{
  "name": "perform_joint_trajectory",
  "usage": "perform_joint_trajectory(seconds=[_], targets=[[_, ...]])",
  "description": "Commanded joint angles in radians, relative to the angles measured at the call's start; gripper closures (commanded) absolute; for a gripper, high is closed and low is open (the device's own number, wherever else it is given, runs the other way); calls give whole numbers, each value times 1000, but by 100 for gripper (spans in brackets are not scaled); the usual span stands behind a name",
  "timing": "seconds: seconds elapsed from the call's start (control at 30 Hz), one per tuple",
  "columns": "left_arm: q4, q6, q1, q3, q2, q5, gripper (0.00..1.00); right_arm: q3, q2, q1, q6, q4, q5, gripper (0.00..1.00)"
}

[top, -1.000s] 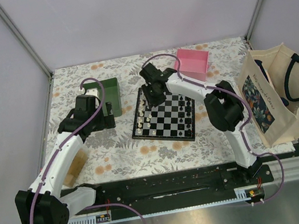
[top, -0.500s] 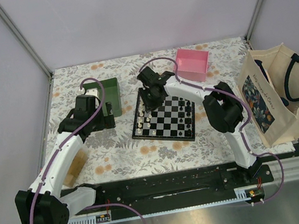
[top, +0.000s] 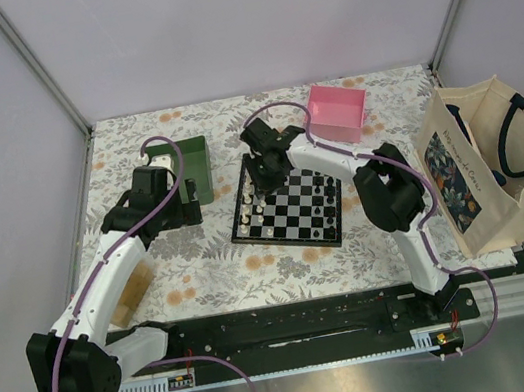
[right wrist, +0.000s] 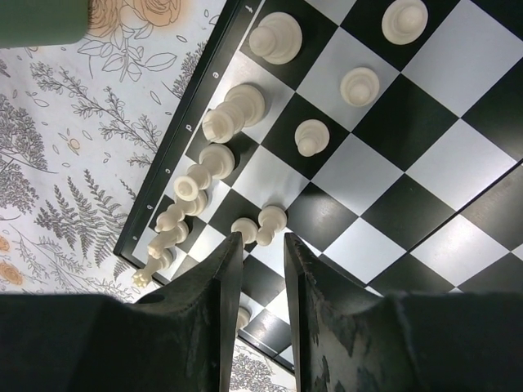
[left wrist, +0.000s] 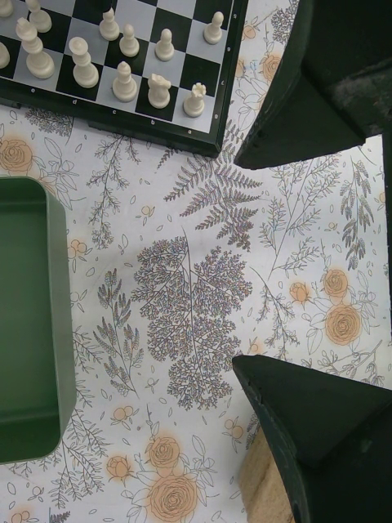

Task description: Set up the chess pieces on the board

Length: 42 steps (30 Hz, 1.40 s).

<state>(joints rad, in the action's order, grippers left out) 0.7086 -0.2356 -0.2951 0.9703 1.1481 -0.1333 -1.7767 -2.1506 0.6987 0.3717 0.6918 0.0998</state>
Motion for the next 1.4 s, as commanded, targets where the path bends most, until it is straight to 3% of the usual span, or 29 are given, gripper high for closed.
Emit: perform_joint_trajectory(seconds=[0.0, 0.27, 0.7, 1.37], targets=[[-26, 12, 4, 19, -1, 14, 1, -7, -20, 13, 6, -12, 12, 64], [-23, 9, 5, 19, -1, 14, 1, -10, -31, 15, 4, -12, 6, 65], [-23, 10, 5, 18, -2, 14, 1, -23, -40, 13, 3, -8, 11, 77], [-23, 13, 5, 18, -2, 11, 1, -98, -91, 13, 10, -8, -38, 80]])
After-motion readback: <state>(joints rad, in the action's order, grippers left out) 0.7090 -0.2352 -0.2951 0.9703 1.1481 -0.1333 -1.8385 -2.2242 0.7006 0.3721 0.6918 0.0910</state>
